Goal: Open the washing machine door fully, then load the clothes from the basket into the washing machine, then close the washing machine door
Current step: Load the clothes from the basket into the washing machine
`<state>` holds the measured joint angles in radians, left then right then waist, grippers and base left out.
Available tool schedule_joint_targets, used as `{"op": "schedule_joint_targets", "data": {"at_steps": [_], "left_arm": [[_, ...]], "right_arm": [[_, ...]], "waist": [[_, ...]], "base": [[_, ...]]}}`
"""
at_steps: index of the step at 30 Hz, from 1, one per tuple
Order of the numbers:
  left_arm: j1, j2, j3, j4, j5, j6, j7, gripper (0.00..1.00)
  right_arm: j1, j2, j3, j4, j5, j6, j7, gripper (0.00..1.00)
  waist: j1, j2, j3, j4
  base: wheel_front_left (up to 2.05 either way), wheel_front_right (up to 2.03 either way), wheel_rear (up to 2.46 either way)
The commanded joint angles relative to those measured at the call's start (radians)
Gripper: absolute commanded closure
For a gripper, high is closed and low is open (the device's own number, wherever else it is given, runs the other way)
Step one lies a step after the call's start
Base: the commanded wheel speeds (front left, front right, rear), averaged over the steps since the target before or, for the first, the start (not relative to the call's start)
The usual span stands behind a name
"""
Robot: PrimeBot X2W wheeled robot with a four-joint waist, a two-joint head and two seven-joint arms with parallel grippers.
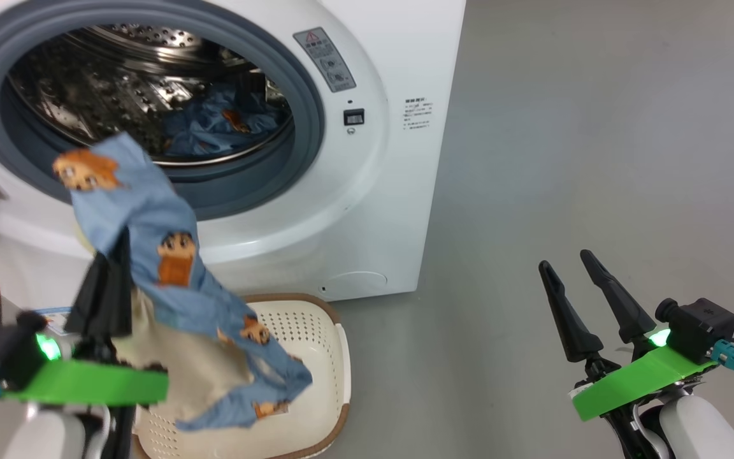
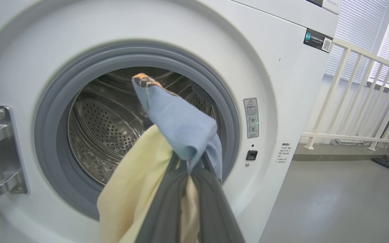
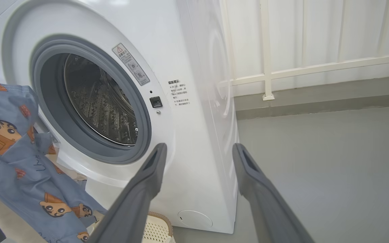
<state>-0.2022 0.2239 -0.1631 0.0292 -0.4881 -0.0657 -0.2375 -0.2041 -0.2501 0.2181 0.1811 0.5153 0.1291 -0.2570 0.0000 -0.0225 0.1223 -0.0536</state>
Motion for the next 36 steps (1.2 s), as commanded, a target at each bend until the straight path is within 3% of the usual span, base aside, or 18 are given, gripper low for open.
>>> {"op": "schedule_joint_targets", "data": {"at_steps": [1, 9, 21, 36], "left_arm": [[-0.082, 0.037, 0.035, -0.004, 0.01, -0.006, 0.003, 1.0], [-0.293, 0.077, 0.068, 0.118, 0.005, -0.022, -0.004, 1.0], [-0.62, 0.124, 0.082, 0.488, -0.004, -0.054, -0.021, 1.0], [-1.0, 0.17, 0.038, 0.783, 0.03, -0.064, -0.024, 1.0]], "right_arm": [[-0.024, -0.001, 0.027, -0.029, 0.012, 0.002, -0.005, 0.0], [-0.054, 0.009, 0.047, -0.04, 0.008, 0.002, -0.005, 0.0], [-0.124, 0.032, 0.046, -0.073, -0.008, 0.002, -0.005, 0.0], [-0.172, 0.085, 0.03, -0.108, -0.024, 0.002, -0.005, 0.0]], "waist": [[0.0, 0.0, 0.019, -0.013], [0.0, 0.0, 0.124, -0.06], [0.0, 0.0, 0.339, -0.155], [0.0, 0.0, 0.56, -0.225]], "base": [[0.0, 0.0, 0.0], [0.0, 0.0, 0.0], [0.0, 0.0, 0.0], [0.0, 0.0, 0.0]]}}
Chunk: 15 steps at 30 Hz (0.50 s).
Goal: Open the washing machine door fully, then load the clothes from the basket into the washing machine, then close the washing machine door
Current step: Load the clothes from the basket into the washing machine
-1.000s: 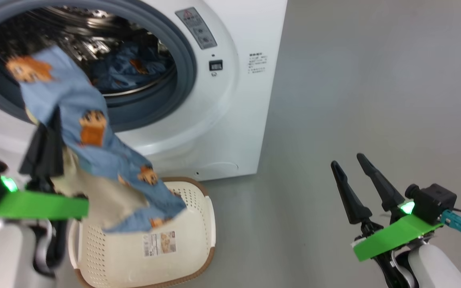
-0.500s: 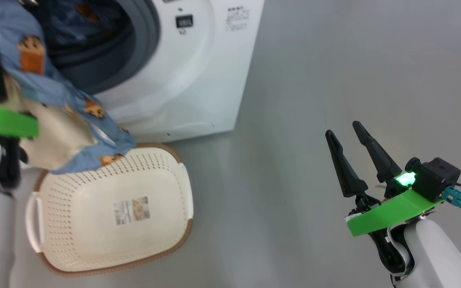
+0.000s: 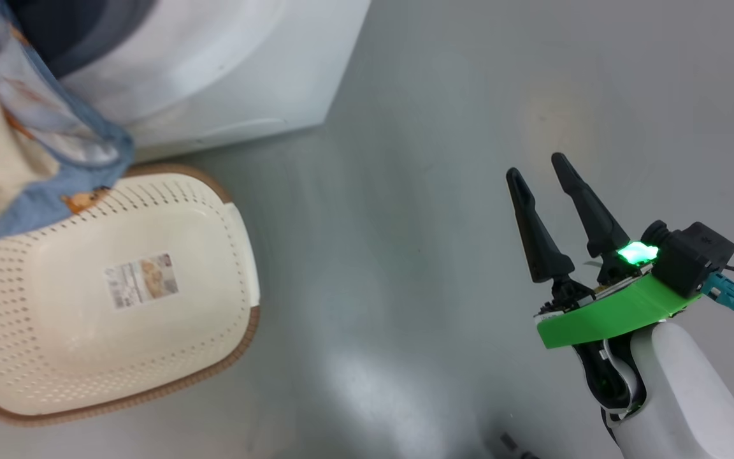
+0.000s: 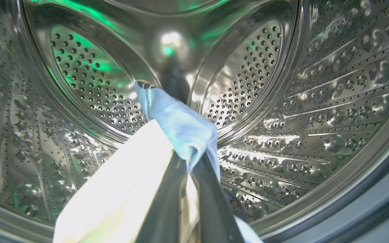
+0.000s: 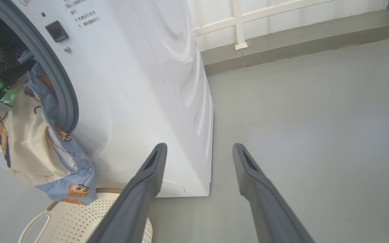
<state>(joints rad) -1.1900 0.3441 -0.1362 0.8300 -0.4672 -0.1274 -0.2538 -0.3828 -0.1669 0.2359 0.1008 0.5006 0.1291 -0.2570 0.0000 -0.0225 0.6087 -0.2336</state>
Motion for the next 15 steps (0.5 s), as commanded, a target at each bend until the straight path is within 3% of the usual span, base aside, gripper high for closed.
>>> {"op": "schedule_joint_targets", "data": {"at_steps": [1, 9, 15], "left_arm": [[-0.031, 0.049, 0.005, -0.003, 0.014, -0.003, -0.008, 1.0], [-0.161, 0.053, -0.015, 0.085, 0.044, -0.003, -0.008, 1.0], [-0.228, 0.06, 0.046, -0.029, 0.084, 0.007, -0.008, 1.0]], "right_arm": [[0.005, 0.005, 0.012, -0.03, -0.011, 0.002, -0.005, 0.0], [-0.009, 0.021, 0.026, -0.035, -0.016, 0.002, -0.005, 0.0], [-0.012, 0.028, 0.024, -0.035, -0.015, 0.002, -0.005, 0.0]], "waist": [[0.0, 0.0, 0.082, -0.047], [0.0, 0.0, 0.125, -0.064], [0.0, 0.0, 0.139, -0.073]], "base": [[0.0, 0.0, 0.0], [0.0, 0.0, 0.0], [0.0, 0.0, 0.0]]}}
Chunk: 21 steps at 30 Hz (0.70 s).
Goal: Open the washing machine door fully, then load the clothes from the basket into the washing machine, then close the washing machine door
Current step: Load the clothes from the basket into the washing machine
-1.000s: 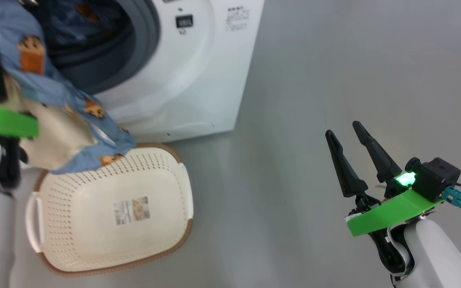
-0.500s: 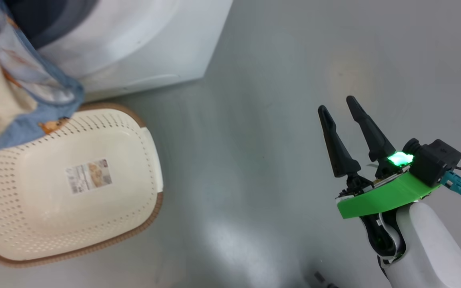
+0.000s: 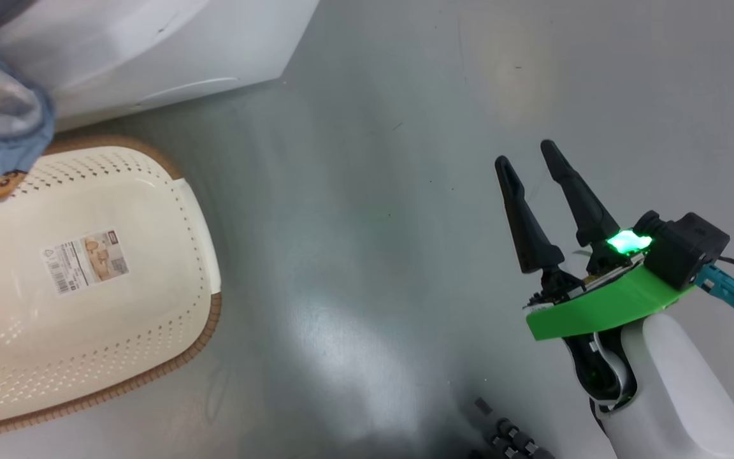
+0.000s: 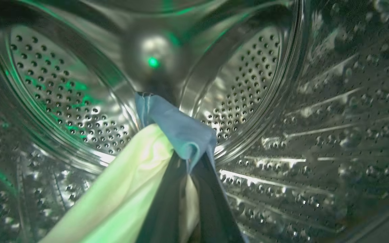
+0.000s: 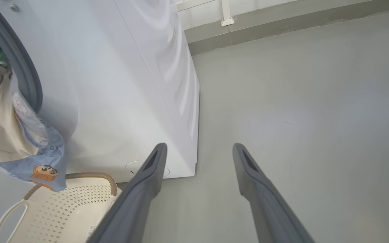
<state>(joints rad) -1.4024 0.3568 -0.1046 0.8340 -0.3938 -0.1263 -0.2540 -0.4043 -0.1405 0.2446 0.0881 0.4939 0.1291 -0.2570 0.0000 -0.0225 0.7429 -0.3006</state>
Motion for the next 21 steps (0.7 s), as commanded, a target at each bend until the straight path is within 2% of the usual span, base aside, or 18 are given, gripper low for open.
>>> {"op": "schedule_joint_targets", "data": {"at_steps": [1, 4, 5, 6, 7, 13, 21], "left_arm": [[-0.014, 0.042, 0.031, -0.043, 0.009, 0.005, -0.008, 1.0], [-0.01, 0.034, 0.045, -0.026, 0.023, 0.003, -0.008, 1.0], [-0.009, 0.031, 0.051, -0.016, 0.027, 0.003, -0.008, 0.7], [-0.009, 0.027, 0.054, -0.008, 0.031, 0.003, -0.008, 0.21], [-0.008, 0.022, 0.054, 0.006, 0.034, 0.002, -0.008, 0.0], [-0.002, -0.017, 0.025, 0.102, 0.037, -0.002, -0.008, 0.0], [0.037, -0.038, 0.038, 0.093, 0.025, -0.004, -0.008, 0.0]], "right_arm": [[0.008, 0.002, 0.016, -0.021, -0.008, 0.002, -0.005, 0.0], [0.006, 0.004, 0.017, -0.019, -0.008, 0.002, -0.005, 0.0], [0.005, 0.004, 0.016, -0.019, -0.008, 0.002, -0.005, 0.0], [0.006, 0.004, 0.015, -0.019, -0.009, 0.002, -0.005, 0.0], [0.006, 0.004, 0.014, -0.018, -0.009, 0.002, -0.005, 0.0], [0.0, 0.005, 0.016, -0.015, -0.01, 0.002, -0.005, 0.0], [-0.006, 0.002, 0.014, -0.01, -0.011, 0.002, -0.005, 0.0]], "waist": [[0.0, 0.0, 0.004, -0.007], [0.0, 0.0, -0.002, -0.008], [0.0, 0.0, -0.003, -0.007], [0.0, 0.0, -0.003, -0.006], [0.0, 0.0, -0.004, -0.003], [0.0, 0.0, -0.01, 0.018], [0.0, 0.0, -0.035, 0.044]], "base": [[0.0, 0.0, 0.0], [0.0, 0.0, 0.0], [0.0, 0.0, 0.0], [0.0, 0.0, 0.0], [0.0, 0.0, 0.0], [0.0, 0.0, 0.0], [0.0, 0.0, 0.0]]}}
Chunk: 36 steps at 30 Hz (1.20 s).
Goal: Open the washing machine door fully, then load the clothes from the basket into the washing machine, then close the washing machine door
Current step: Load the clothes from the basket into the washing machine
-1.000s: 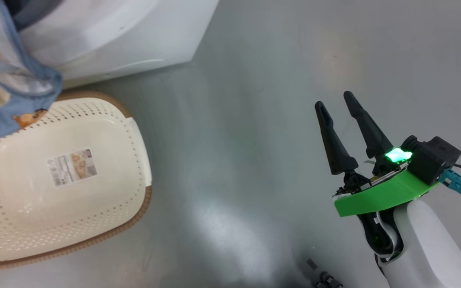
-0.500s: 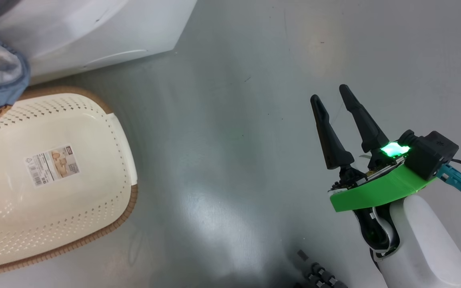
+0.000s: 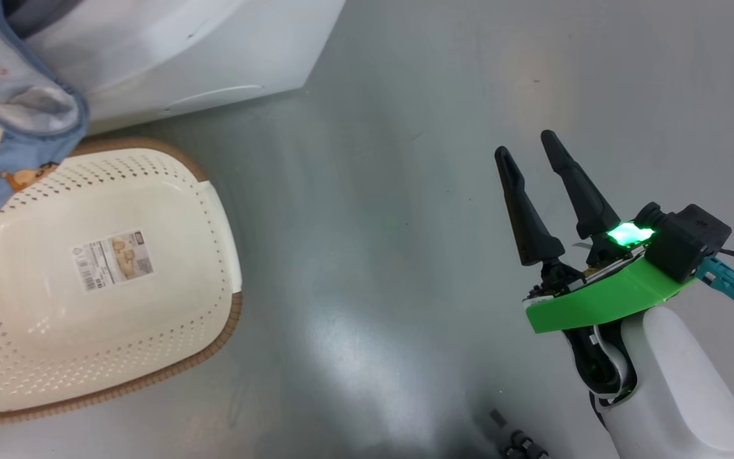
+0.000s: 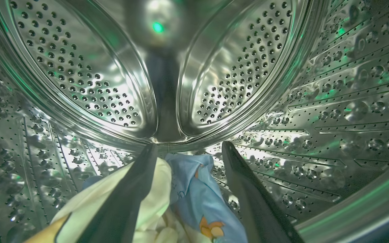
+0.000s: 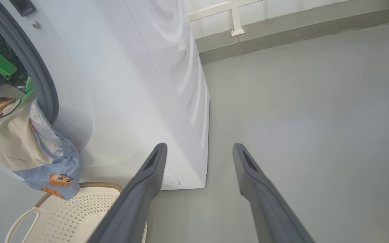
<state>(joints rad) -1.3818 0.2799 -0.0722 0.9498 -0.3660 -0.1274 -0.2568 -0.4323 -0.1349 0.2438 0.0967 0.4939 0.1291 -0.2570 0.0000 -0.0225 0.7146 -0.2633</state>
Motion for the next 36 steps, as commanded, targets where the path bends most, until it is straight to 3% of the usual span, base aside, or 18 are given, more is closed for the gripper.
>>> {"op": "schedule_joint_targets", "data": {"at_steps": [1, 6, 13, 25, 36], "left_arm": [[0.027, 0.034, 0.007, -0.029, -0.006, -0.003, -0.005, 0.0], [0.086, 0.011, -0.008, -0.093, -0.006, -0.003, -0.005, 0.0], [0.215, 0.025, -0.003, -0.242, 0.003, -0.003, -0.005, 0.0], [0.622, 0.031, 0.084, -0.632, -0.001, -0.001, -0.005, 0.0], [0.951, -0.044, 0.109, -0.893, 0.019, -0.002, -0.005, 0.0]], "right_arm": [[0.025, -0.004, 0.013, -0.018, -0.011, 0.002, -0.005, 0.0], [0.031, -0.007, 0.0, -0.02, -0.009, 0.002, -0.005, 0.0], [0.025, -0.005, 0.002, -0.015, -0.003, 0.002, -0.005, 0.0], [0.036, -0.014, -0.023, -0.019, -0.001, 0.002, -0.005, 0.0], [0.032, -0.03, -0.022, -0.021, -0.005, 0.002, -0.005, 0.0]], "waist": [[0.0, 0.0, -0.013, 0.012], [0.0, 0.0, -0.031, 0.038], [0.0, 0.0, -0.068, 0.05], [0.0, 0.0, -0.1, 0.077], [0.0, 0.0, -0.112, 0.11]], "base": [[0.0, 0.0, 0.0], [0.0, 0.0, 0.0], [0.0, 0.0, 0.0], [0.0, 0.0, 0.0], [0.0, 0.0, 0.0]]}}
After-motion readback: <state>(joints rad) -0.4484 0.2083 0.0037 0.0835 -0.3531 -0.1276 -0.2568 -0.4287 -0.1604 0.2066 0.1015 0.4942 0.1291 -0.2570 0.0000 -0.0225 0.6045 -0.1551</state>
